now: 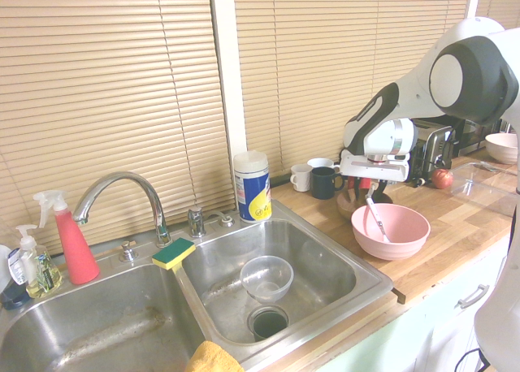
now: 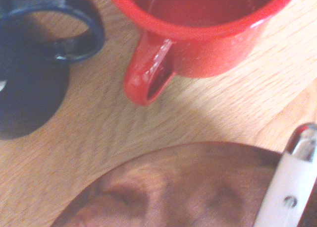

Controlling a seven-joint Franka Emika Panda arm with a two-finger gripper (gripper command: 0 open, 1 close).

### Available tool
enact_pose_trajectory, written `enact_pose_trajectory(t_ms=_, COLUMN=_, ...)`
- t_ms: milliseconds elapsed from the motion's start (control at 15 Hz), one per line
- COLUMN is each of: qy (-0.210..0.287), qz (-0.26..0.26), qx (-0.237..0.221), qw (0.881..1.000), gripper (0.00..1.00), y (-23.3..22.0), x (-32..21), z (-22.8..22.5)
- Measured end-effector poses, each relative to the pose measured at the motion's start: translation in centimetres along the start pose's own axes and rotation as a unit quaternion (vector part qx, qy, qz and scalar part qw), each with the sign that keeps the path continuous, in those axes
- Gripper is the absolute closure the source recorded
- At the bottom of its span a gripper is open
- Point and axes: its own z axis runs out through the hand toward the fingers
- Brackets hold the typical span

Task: Put the spoon into the sink

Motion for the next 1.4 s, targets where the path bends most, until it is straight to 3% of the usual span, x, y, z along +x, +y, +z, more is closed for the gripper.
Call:
enact_pose_trajectory(t_ms=933, qy=0.012, qz=0.010, qx=-0.001, qw=1.000, gripper=1.00, y=-0.3, x=0.8, z=-0.1)
enact_pose_trajectory(t_ms=1400, qy=0.022, qz=0.030, qx=0.063, qw=0.997, gripper=1.00, y=1.7, x=1.7, z=-8.0)
